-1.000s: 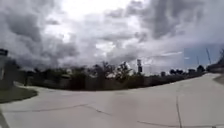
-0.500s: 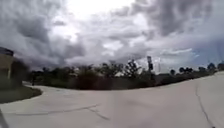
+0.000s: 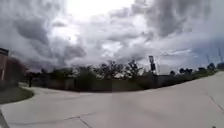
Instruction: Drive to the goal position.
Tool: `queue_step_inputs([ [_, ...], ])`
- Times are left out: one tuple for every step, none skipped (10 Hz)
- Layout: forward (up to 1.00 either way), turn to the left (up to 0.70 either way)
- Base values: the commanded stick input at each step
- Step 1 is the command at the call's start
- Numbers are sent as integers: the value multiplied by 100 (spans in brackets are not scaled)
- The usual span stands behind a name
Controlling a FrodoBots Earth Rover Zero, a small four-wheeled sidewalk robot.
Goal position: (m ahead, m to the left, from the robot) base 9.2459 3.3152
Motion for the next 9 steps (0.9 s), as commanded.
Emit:
queue_step_inputs([
  [85,34],
  [85,34],
  [85,29],
  [85,9],
  [85,0],
  [85,0],
  [85,0],
  [85,0],
  [85,0],
])
